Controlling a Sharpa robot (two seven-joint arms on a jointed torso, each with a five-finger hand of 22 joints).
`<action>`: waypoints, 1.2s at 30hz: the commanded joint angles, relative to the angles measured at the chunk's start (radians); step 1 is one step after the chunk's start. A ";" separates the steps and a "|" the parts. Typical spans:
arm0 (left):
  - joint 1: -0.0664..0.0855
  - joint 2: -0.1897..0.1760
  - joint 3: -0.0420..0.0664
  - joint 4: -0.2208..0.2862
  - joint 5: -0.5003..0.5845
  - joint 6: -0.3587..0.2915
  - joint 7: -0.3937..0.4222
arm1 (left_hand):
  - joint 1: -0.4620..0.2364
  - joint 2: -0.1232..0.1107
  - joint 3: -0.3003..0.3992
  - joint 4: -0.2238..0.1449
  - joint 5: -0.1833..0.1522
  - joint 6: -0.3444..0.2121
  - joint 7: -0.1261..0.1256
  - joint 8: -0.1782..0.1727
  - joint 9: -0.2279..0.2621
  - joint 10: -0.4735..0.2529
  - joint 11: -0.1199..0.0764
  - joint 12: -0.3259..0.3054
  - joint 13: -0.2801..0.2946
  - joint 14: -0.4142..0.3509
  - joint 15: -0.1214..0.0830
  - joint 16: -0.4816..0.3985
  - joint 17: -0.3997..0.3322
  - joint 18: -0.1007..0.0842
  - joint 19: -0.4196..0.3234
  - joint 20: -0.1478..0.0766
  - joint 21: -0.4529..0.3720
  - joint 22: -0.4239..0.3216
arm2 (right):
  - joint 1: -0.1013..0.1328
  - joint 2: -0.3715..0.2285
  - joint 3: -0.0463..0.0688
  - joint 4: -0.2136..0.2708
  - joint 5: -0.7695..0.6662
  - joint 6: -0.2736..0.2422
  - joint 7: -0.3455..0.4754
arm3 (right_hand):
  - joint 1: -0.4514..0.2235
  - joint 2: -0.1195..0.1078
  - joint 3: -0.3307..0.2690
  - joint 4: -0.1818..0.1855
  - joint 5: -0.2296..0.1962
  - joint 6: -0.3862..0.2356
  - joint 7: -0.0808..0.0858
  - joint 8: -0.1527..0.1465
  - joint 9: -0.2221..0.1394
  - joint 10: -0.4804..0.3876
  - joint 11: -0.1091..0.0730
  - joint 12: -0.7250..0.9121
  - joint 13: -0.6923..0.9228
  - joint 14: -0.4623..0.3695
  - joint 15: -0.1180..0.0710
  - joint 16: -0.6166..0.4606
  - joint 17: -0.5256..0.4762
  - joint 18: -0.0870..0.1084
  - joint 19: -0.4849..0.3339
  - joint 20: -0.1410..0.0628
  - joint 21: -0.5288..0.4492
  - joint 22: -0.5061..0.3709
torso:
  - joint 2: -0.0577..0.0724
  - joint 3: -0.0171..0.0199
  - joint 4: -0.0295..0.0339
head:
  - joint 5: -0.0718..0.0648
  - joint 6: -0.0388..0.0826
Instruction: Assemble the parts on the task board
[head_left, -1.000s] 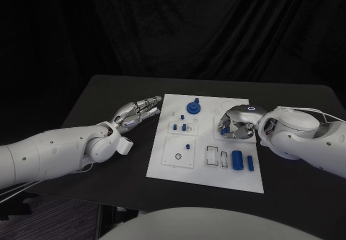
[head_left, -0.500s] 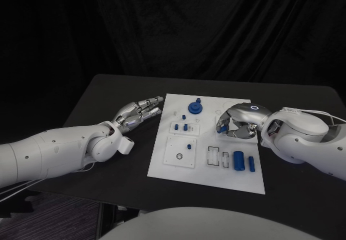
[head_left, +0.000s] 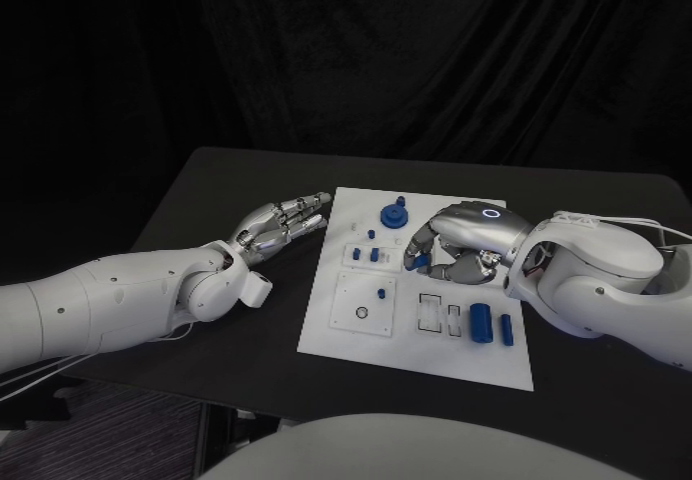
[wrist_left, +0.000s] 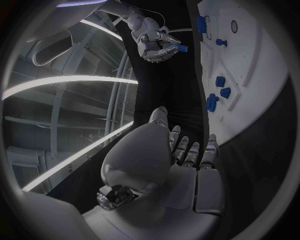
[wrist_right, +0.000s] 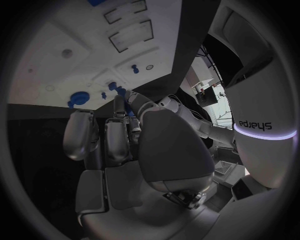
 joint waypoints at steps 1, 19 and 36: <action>-0.001 0.003 0.001 0.000 0.005 0.009 0.060 | 0.007 0.005 0.000 -0.004 0.002 0.004 0.003 0.003 0.001 0.004 -0.004 0.004 0.000 0.001 0.006 -0.003 0.000 0.011 0.005 0.000 0.004 0.000 | -0.003 0.024 0.001 0.015 -0.040 0.021 0.010 | 0.003 0.002 0.000 -0.005 0.007 0.020 0.028 0.003 0.077 0.000 0.006 -0.007 0.001 0.000 0.004 0.002 0.000 -0.019 -0.004 0.000 -0.001 0.163 | 0.000 -0.0016 -0.0011 | 0.010 0.000; -0.002 0.020 0.001 -0.006 0.005 0.009 0.061 | 0.006 0.006 0.000 -0.004 0.000 0.001 0.001 0.002 0.001 0.004 -0.002 0.004 0.000 0.001 0.005 -0.003 0.000 0.011 0.004 0.000 0.004 -0.003 | -0.093 0.224 0.001 -0.088 -0.137 0.145 -0.003 | -0.012 0.000 0.001 -0.004 0.000 -0.009 0.036 -0.017 0.095 -0.018 0.017 -0.031 -0.001 -0.011 0.014 -0.012 -0.022 -0.013 -0.019 0.009 -0.035 0.154 | -0.004 -0.0020 0.0014 | 0.067 0.000; -0.002 0.015 0.001 0.002 0.005 0.004 0.082 | 0.006 0.009 0.001 -0.003 0.002 0.012 0.001 0.003 0.002 0.010 0.000 0.012 0.002 0.001 -0.005 -0.003 0.000 0.012 0.001 -0.007 0.002 -0.010 | -0.130 0.284 0.001 -0.151 -0.163 0.175 -0.019 | -0.015 0.002 0.001 -0.003 -0.002 -0.011 0.037 -0.019 0.099 -0.021 0.019 -0.035 -0.002 -0.013 0.016 -0.014 -0.024 -0.011 -0.023 0.011 -0.043 0.152 | -0.002 -0.0019 -0.0003 | 0.106 0.000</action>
